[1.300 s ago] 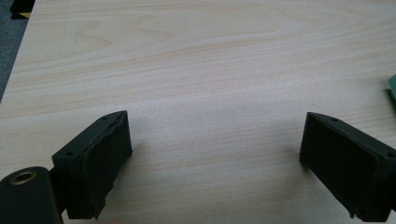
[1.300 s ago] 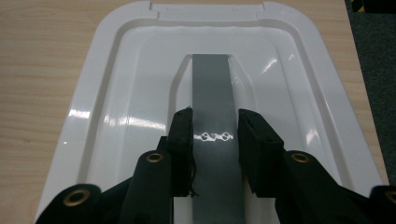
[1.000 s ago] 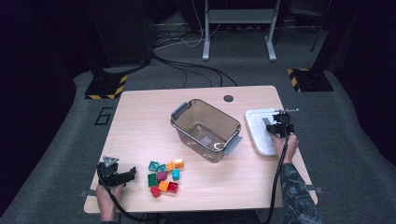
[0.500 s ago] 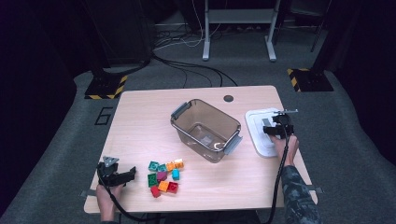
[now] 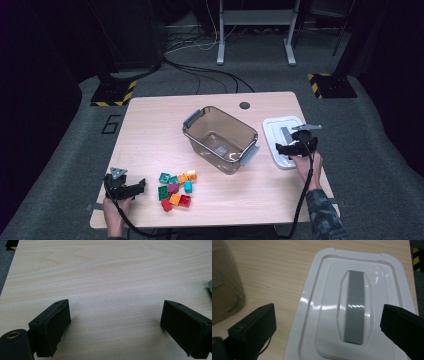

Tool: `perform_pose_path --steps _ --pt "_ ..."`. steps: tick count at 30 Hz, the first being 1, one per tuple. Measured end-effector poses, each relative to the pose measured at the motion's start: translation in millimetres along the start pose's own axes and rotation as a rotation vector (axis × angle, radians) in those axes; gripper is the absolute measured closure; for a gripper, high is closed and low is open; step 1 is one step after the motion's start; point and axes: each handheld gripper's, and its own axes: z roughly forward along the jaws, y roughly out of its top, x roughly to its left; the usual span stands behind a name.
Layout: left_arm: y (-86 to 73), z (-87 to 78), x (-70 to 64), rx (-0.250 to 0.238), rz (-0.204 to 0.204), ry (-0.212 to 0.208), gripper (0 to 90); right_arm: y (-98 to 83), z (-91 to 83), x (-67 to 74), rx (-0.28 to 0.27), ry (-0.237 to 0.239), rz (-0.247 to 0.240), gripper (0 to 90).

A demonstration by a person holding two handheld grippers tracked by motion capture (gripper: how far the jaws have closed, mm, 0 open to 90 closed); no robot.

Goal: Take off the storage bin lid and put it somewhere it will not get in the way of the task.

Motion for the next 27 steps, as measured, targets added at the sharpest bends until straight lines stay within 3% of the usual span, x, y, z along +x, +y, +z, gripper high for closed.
perform_pose_path --steps 4,5,7,8,10,11,14,15,19,27 --pt "0.0 0.0 0.0 0.0 0.0 0.0 8.9 -7.2 -8.8 14.5 -0.014 0.021 -0.042 0.0" --pt "0.0 0.0 0.0 0.0 0.001 0.0 8.9 -12.1 -15.2 24.3 -0.02 0.046 -0.077 0.0" --pt "0.0 0.0 0.0 0.0 0.001 0.0 8.9 -14.8 -18.0 30.3 -0.031 0.058 -0.083 0.0" --pt "0.0 0.0 0.0 -0.001 0.001 0.001 8.9 -20.0 -23.3 42.1 -0.041 0.075 -0.122 0.0" --pt "0.0 0.0 0.0 -0.001 0.001 0.001 8.9 -24.9 -27.3 55.3 -0.047 0.093 -0.148 0.0" --pt "0.0 0.0 -0.1 0.0 0.0 0.0 8.9 -24.9 -27.3 55.3 -0.047 0.093 -0.148 0.0" --pt "0.1 0.1 0.0 -0.001 0.002 0.001 8.9 -33.8 -30.0 75.3 -0.052 0.131 -0.172 0.0" --pt "0.0 0.0 0.0 -0.001 0.002 0.001 8.9 -39.7 -28.9 88.1 -0.047 0.154 -0.195 0.0" --pt "0.1 0.1 0.1 -0.001 0.002 0.002 8.7 -51.0 -24.0 107.0 -0.038 0.189 -0.218 0.0" --pt "0.1 0.1 0.1 0.001 0.0 0.002 8.5 -69.2 -4.6 122.9 -0.002 0.23 -0.23 0.0"
